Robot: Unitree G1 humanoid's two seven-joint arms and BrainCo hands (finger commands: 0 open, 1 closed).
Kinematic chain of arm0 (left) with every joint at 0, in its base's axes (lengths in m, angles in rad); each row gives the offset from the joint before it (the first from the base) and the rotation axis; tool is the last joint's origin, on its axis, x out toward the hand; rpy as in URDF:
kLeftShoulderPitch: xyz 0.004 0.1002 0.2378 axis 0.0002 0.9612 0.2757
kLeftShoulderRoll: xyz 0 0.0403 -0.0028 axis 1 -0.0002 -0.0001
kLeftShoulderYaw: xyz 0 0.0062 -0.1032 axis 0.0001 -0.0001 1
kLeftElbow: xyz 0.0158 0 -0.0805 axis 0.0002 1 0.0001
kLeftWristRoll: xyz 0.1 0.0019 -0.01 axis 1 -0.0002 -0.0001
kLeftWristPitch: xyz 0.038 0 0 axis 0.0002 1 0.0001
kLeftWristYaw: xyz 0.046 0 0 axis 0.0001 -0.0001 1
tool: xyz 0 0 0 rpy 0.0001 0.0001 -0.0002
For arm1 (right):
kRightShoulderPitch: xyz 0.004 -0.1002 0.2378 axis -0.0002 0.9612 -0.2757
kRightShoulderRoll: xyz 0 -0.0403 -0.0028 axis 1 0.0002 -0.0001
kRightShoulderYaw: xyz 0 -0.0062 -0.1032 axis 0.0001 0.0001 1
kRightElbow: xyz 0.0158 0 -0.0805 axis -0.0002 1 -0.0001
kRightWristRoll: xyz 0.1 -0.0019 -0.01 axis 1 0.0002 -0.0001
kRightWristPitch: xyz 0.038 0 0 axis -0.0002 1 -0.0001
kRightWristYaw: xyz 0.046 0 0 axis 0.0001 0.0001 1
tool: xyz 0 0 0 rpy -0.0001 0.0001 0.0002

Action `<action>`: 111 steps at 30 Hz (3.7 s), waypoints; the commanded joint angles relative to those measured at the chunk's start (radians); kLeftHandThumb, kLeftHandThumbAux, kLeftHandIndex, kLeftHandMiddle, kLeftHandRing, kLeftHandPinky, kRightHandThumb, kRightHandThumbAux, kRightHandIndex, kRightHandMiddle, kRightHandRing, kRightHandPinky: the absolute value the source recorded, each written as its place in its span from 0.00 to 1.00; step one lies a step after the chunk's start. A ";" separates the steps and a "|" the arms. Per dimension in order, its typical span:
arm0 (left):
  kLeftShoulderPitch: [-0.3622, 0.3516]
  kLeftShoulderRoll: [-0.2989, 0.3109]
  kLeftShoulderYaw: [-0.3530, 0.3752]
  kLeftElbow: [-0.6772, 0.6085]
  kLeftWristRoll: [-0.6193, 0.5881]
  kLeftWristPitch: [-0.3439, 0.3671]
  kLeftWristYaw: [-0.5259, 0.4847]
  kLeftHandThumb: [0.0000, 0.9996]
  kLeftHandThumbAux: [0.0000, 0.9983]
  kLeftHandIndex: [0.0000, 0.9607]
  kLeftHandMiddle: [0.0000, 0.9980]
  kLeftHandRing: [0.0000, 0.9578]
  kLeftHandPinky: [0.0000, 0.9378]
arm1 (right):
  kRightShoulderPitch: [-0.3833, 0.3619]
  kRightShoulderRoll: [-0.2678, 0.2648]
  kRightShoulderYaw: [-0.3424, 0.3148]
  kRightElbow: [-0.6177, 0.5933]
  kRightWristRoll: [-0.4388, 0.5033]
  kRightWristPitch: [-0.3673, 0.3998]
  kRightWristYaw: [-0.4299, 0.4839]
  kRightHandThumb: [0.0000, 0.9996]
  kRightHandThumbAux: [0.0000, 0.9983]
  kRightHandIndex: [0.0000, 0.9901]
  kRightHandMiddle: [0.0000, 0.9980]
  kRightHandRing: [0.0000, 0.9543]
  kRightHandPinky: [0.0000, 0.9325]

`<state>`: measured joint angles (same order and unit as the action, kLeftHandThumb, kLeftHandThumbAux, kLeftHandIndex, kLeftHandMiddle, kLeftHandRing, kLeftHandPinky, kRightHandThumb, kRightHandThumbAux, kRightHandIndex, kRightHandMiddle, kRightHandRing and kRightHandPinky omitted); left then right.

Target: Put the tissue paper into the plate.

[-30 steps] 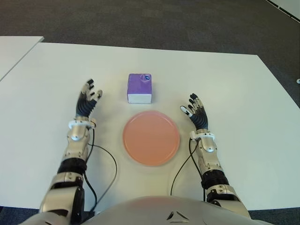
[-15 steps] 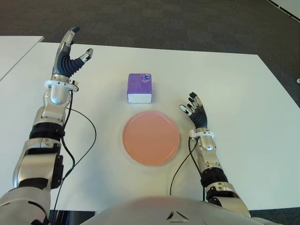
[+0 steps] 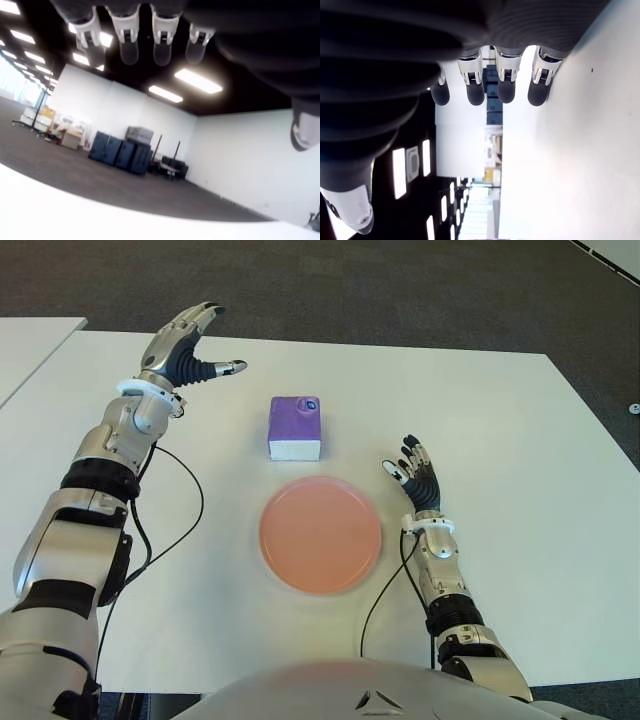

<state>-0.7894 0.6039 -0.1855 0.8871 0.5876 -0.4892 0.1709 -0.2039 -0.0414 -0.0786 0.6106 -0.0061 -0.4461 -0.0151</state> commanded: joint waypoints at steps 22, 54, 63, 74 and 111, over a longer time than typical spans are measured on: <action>-0.156 -0.119 -0.484 0.281 0.341 0.047 -0.108 0.13 0.26 0.00 0.00 0.00 0.00 | 0.005 0.010 0.019 0.108 -0.017 0.037 -0.049 0.00 0.62 0.00 0.00 0.00 0.00; -0.195 -0.190 -0.520 0.367 0.318 0.087 0.146 0.10 0.25 0.00 0.00 0.00 0.00 | -0.033 0.009 0.018 0.205 -0.008 0.039 -0.033 0.00 0.61 0.00 0.00 0.00 0.00; -0.200 -0.177 -0.507 0.358 0.304 0.056 0.216 0.12 0.24 0.00 0.00 0.00 0.00 | -0.040 0.007 0.014 0.227 -0.003 0.038 -0.024 0.00 0.60 0.00 0.00 0.00 0.00; -0.171 -0.086 -0.442 0.189 0.260 -0.042 0.206 0.13 0.24 0.00 0.00 0.00 0.00 | -0.055 0.000 0.006 0.278 0.001 0.020 -0.006 0.00 0.59 0.00 0.00 0.00 0.00; -0.090 -0.168 -0.495 0.163 0.399 0.000 0.222 0.09 0.28 0.00 0.00 0.00 0.00 | -0.064 -0.004 0.007 0.309 0.005 -0.003 0.010 0.00 0.61 0.00 0.00 0.00 0.00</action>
<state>-0.8626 0.4745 -0.6425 0.9654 0.9506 -0.5061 0.3707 -0.3516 -0.0570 -0.0688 0.8483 -0.0038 -0.4972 -0.0089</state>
